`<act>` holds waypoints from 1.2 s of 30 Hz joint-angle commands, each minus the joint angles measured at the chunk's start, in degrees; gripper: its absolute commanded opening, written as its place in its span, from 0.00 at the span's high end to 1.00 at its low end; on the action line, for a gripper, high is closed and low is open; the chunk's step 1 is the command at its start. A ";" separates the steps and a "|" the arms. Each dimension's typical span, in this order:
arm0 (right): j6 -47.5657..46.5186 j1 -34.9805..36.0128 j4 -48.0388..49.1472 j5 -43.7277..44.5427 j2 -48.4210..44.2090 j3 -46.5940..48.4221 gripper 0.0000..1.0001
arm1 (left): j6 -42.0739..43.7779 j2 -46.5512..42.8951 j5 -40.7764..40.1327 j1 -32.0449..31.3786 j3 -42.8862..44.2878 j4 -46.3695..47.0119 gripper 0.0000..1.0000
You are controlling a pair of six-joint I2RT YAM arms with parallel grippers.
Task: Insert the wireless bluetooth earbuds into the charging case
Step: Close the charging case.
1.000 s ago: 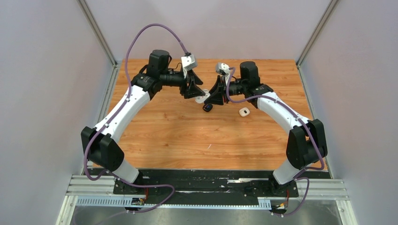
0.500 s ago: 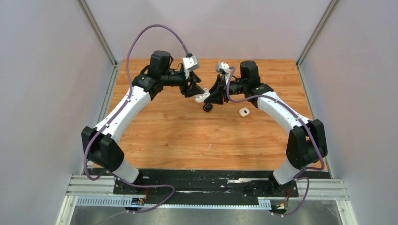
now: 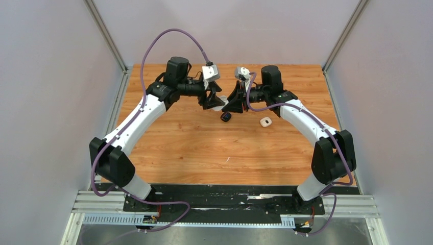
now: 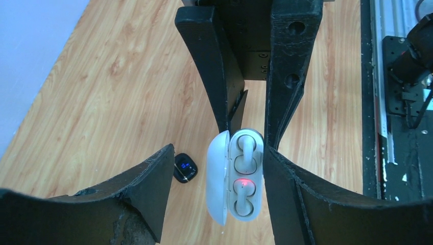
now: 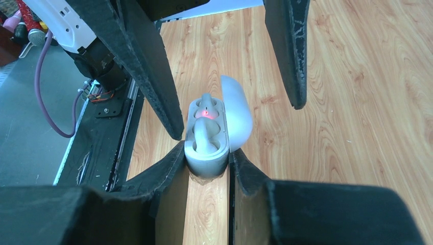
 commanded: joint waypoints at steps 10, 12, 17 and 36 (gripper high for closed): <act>-6.37 1.52 -1.58 -0.96 -2.91 2.72 1.00 | 1.21 -0.23 -6.85 -0.97 1.48 0.37 0.32; -7.32 1.68 -1.92 -0.84 -3.13 2.75 1.00 | 1.52 0.16 -7.00 -0.97 1.78 -0.70 0.33; -8.72 1.83 -2.63 -0.57 -3.48 2.75 1.00 | 0.91 -0.11 -5.70 -0.72 1.39 -1.08 0.35; -14.58 2.79 -5.74 0.39 -4.34 3.43 1.00 | -5.42 1.74 2.82 1.89 3.26 -1.33 0.36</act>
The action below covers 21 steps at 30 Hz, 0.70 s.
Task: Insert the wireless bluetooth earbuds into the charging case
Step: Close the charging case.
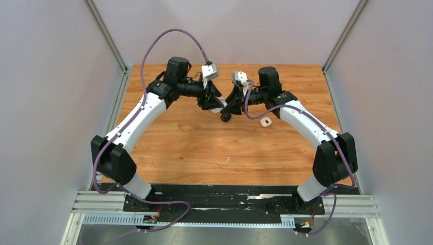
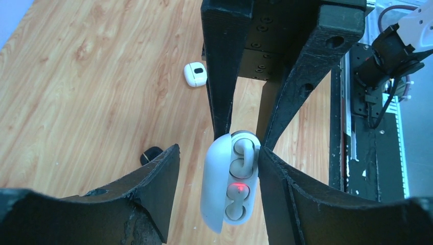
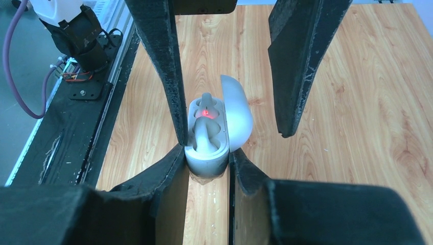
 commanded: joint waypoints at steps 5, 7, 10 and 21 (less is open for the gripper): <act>-3.92 0.92 -1.13 -1.70 -3.00 2.85 1.00 | -4.60 0.96 1.40 1.80 3.01 3.28 0.37; -4.15 0.92 -1.27 -1.70 -2.99 2.94 1.00 | -3.86 1.07 1.34 2.02 3.44 2.50 0.37; -4.77 0.96 -1.63 -1.70 -2.89 3.14 1.00 | -3.51 1.06 1.77 2.22 3.67 1.92 0.38; -4.69 1.13 -2.02 -1.49 -2.29 3.84 1.00 | -2.87 0.60 2.70 2.27 3.37 1.55 0.37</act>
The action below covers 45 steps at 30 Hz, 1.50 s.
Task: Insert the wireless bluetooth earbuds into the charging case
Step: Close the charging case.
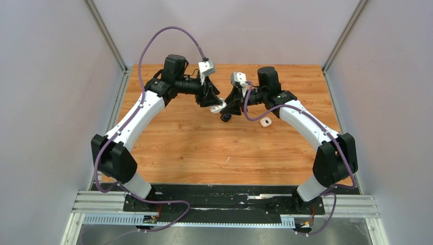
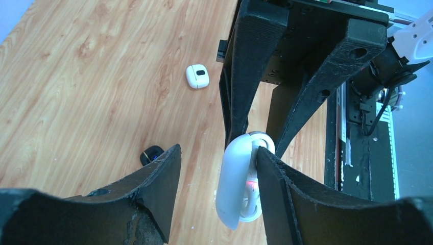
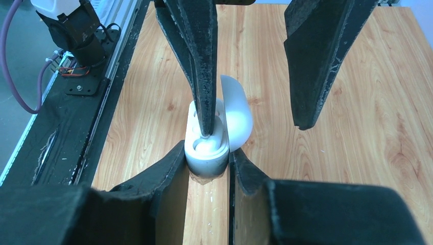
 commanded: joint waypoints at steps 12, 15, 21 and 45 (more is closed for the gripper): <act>5.09 -0.80 2.49 -2.35 -0.09 3.49 1.00 | 3.73 -1.71 1.90 0.39 6.65 -6.04 0.21; 8.90 -1.13 4.69 -2.36 0.65 3.51 1.00 | 7.32 -0.09 3.74 0.02 8.05 -12.74 0.20; 18.67 -2.23 11.18 -2.23 2.24 2.66 1.00 | 14.05 -0.28 0.38 -2.66 8.00 -17.59 0.21; 29.63 -7.01 15.12 4.14 6.61 -4.88 1.00 | 10.82 -4.42 -17.89 -3.70 6.87 -5.86 0.23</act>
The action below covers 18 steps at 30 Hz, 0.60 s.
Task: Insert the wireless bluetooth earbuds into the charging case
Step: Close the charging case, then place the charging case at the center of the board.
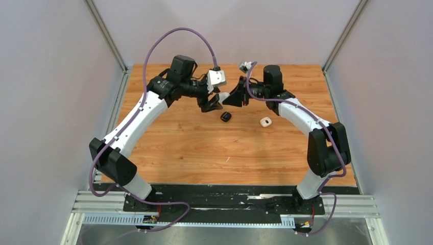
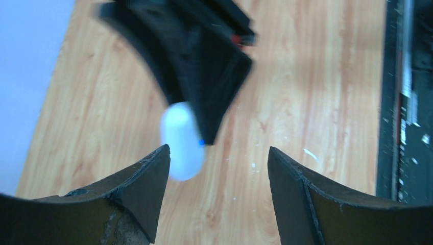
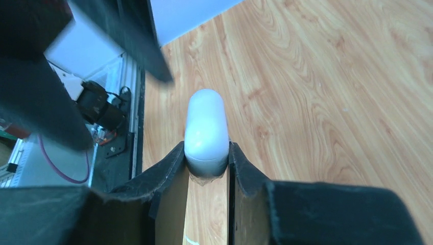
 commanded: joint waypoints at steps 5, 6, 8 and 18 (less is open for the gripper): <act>-4.79 -5.97 -11.02 3.65 3.25 -9.50 1.00 | -20.72 -6.81 -13.36 8.21 -5.05 20.61 0.16; -4.34 -6.34 -12.23 4.40 3.68 -10.04 1.00 | -21.87 -6.63 -14.36 8.30 -5.19 20.18 0.15; -4.43 -6.62 -15.27 5.34 4.91 -10.49 1.00 | -23.79 -5.81 -16.61 8.38 -5.31 18.14 0.15; -7.64 -6.96 -22.43 12.40 11.28 -8.67 0.77 | -35.82 -2.69 -16.87 10.43 -12.81 14.62 0.14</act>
